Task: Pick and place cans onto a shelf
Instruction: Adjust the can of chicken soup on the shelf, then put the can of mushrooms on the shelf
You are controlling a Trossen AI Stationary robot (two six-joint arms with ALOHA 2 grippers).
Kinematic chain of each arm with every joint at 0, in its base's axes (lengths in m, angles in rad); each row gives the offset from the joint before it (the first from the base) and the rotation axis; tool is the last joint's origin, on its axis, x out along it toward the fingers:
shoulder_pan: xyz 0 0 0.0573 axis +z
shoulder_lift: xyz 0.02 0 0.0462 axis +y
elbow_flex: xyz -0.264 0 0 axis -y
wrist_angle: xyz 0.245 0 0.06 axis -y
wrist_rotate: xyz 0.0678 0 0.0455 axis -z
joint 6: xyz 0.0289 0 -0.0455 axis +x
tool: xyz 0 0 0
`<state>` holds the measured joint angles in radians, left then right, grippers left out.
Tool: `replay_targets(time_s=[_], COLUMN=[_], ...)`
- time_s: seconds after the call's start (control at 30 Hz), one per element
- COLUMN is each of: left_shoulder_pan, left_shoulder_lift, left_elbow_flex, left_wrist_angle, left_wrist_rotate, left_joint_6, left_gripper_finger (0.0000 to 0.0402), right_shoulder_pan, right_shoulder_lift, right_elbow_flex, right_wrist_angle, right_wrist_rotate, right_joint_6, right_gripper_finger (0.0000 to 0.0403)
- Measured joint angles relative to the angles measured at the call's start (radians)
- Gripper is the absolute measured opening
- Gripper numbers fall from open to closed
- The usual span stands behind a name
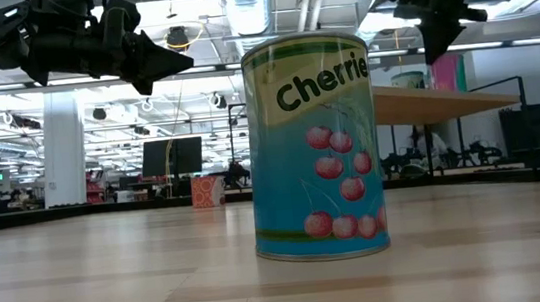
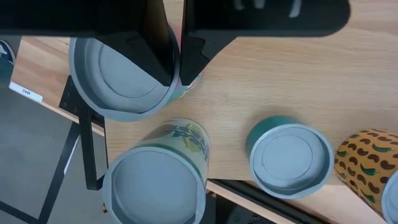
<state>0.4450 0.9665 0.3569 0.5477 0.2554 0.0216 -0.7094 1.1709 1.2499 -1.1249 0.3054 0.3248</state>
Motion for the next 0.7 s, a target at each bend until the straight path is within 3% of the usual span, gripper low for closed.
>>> replay_targets(time_s=[0.23,0.57,0.7], left_shoulder_pan=[0.000,0.000,0.000], left_shoulder_lift=[0.000,0.000,0.000], left_elbow_flex=[0.000,0.000,0.000], left_wrist_angle=[0.000,-0.009,-0.021], left_wrist_rotate=[0.000,0.000,0.000], left_joint_6=[-0.001,0.004,0.010], left_gripper_finger=[0.0000,0.0000,0.0000], right_shoulder_pan=[0.001,0.001,0.029], right_shoulder_lift=[0.002,0.000,-0.023], right_elbow_flex=[0.000,0.005,0.077], right_wrist_angle=[0.000,0.004,-0.004], right_wrist_rotate=[0.000,0.010,0.027], right_joint_6=[0.000,-0.043,-0.092], right_gripper_finger=[0.0068,0.0128,0.0119])
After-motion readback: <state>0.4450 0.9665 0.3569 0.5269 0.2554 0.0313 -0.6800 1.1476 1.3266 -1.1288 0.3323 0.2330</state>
